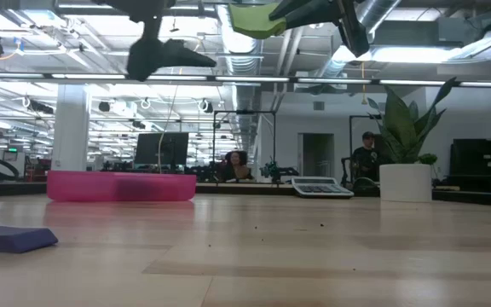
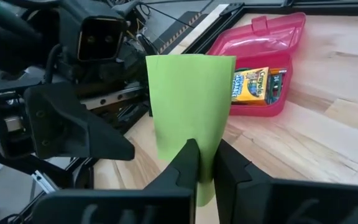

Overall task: Pack school essentials
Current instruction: Put the light green sticky notes into the red supply box

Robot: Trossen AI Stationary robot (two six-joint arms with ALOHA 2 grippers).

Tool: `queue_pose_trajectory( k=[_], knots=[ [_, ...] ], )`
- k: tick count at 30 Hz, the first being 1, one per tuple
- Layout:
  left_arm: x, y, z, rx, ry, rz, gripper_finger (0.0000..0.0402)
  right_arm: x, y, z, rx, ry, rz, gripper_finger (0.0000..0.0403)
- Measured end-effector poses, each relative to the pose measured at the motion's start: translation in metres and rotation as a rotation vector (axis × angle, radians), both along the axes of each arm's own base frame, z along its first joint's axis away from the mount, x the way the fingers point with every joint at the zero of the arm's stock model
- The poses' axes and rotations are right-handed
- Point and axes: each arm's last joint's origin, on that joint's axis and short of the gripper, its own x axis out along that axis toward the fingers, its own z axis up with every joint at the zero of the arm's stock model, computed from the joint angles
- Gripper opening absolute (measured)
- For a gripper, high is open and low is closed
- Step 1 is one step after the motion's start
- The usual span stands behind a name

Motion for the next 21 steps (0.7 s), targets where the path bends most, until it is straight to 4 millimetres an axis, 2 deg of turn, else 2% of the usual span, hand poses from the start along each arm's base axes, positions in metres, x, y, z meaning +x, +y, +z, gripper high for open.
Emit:
queue_pose_trajectory(
  k=[4, 8, 21],
  knots=[
    [0.004, 0.005, -0.002, -0.011, -0.002, 0.013, 0.0382, 0.0, 0.0, 0.0, -0.001, 0.004, 0.001, 0.0034],
    [0.005, 0.011, -0.001, -0.014, -0.009, 0.036, 0.0363, 0.0, 0.0, 0.0, -0.004, 0.004, 0.002, 0.0035],
    [0.008, 0.018, 0.001, -0.068, -0.033, 0.04, 0.0229, 0.0, 0.0, 0.0, -0.022, 0.009, 0.009, 0.0037]
  ],
)
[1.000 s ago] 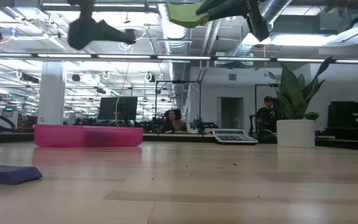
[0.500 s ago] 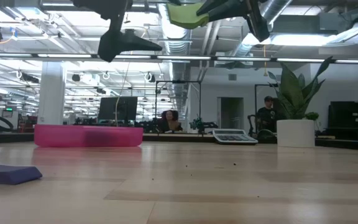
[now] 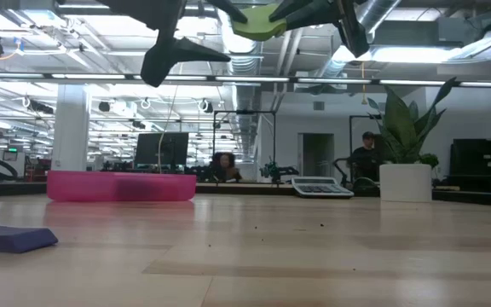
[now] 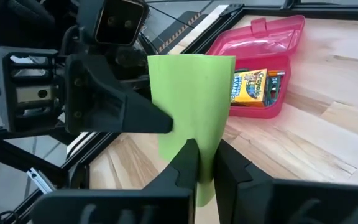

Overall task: Pack school essentials
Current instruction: Put the light green sticky notes into the red supply box

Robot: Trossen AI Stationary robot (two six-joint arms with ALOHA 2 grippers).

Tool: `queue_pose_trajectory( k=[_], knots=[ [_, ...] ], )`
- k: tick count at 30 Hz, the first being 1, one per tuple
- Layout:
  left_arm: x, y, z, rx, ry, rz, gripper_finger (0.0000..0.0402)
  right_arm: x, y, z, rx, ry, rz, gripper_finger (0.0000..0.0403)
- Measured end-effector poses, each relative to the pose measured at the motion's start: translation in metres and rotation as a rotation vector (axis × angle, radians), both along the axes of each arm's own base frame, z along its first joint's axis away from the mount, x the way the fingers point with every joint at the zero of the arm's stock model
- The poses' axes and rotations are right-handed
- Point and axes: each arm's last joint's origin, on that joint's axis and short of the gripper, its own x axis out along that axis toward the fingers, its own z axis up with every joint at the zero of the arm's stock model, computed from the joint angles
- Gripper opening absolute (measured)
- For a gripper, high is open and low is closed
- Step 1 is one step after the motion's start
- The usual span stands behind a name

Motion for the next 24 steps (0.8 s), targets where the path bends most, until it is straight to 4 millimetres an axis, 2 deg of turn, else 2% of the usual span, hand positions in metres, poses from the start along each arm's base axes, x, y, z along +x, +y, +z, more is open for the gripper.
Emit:
queue_pose_trajectory(
  k=[12, 24],
  knots=[
    [0.0004, 0.0003, 0.0009, 0.002, -0.009, -0.003, 0.0105, 0.0, -0.0001, 0.0, -0.002, 0.001, 0.0, 0.0039],
    [0.001, -0.0005, 0.0024, 0.042, -0.011, -0.041, 0.0025, -0.0001, -0.0002, -0.0001, -0.002, 0.003, 0.0, 0.004]
  ],
)
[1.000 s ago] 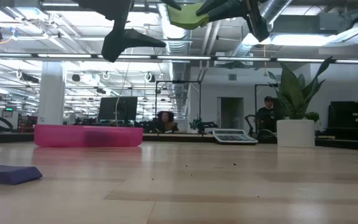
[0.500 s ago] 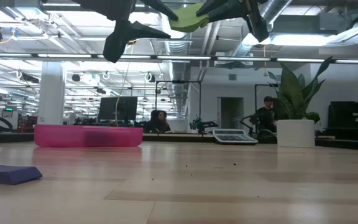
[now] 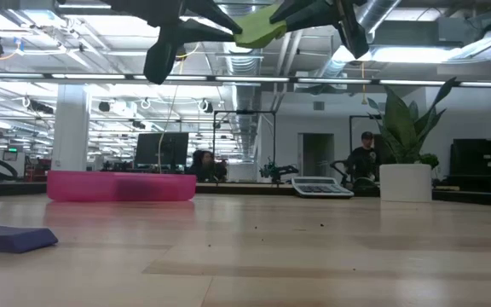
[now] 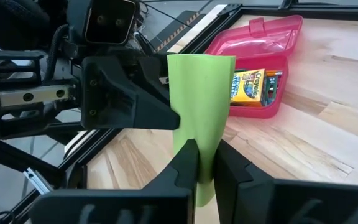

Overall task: Pack school essentials
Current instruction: Put the light green sticky notes into the red supply box

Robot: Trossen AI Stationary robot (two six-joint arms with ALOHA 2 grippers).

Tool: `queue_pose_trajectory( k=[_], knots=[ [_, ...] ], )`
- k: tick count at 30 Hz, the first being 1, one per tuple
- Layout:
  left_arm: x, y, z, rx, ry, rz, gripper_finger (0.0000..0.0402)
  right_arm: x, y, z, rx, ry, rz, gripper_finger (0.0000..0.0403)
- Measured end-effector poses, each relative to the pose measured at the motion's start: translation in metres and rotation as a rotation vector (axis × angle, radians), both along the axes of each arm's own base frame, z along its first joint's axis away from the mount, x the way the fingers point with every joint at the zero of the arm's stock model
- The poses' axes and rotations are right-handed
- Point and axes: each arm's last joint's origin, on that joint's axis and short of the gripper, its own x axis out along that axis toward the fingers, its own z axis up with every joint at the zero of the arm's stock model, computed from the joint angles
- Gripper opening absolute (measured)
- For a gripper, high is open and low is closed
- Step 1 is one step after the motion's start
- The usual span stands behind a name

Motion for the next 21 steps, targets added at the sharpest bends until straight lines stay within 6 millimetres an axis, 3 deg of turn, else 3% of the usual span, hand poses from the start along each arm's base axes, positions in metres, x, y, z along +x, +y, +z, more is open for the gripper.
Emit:
queue_pose_trajectory(
  k=[3, 9, 17, 21],
  knots=[
    [0.0, 0.0, 0.0, 0.002, -0.001, -0.002, 0.0008, 0.0, 0.0, 0.0, 0.0, 0.0, 0.001, 0.004],
    [0.0, 0.0, 0.0, 0.001, 0.0, -0.005, 0.0011, -0.001, 0.0, -0.001, -0.035, 0.022, 0.012, 0.0062],
    [-0.01, 0.001, 0.006, -0.003, 0.04, -0.046, 0.0004, -0.016, -0.004, -0.009, -0.048, 0.182, -0.009, 0.0184],
    [-0.025, 0.006, 0.008, -0.007, 0.132, -0.006, 0.0005, -0.019, -0.002, -0.01, -0.029, 0.197, -0.013, 0.0234]
  ],
)
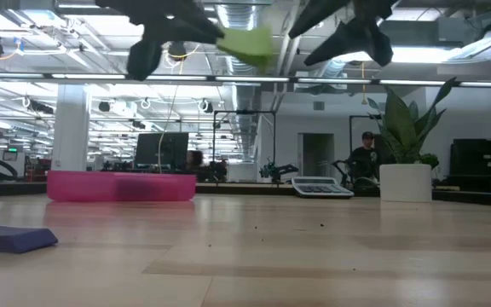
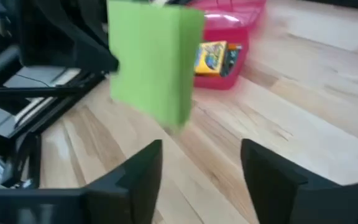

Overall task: Pack school essentials
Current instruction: Put the light green sticky notes into the red supply box

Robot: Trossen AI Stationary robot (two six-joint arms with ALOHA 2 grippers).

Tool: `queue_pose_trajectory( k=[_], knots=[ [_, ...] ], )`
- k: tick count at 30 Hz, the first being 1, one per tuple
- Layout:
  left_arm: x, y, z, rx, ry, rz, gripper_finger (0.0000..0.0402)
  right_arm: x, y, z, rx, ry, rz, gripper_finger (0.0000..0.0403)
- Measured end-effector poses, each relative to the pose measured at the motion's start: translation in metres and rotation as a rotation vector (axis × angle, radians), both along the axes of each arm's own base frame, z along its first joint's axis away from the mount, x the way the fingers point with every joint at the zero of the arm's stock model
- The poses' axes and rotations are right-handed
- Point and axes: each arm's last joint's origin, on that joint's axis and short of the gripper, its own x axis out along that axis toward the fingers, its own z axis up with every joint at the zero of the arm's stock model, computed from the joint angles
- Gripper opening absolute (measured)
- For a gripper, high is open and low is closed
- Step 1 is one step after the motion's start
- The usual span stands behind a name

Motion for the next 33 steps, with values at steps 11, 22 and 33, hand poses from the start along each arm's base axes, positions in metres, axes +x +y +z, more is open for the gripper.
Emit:
queue_pose_trajectory(
  k=[11, 22, 33],
  knots=[
    [-0.092, 0.015, -0.019, -0.194, 0.327, 0.365, 0.0002, -0.006, 0.018, -0.003, 0.016, 0.012, 0.049, 0.024],
    [-0.148, 0.027, -0.06, -0.417, 0.233, 0.565, 0.0001, -0.011, 0.03, -0.003, 0.021, 0.014, 0.084, 0.0238],
    [-0.159, 0.031, -0.09, -0.473, 0.265, 0.659, 0.0001, -0.011, 0.03, -0.003, 0.019, 0.017, 0.083, 0.0237]
  ],
)
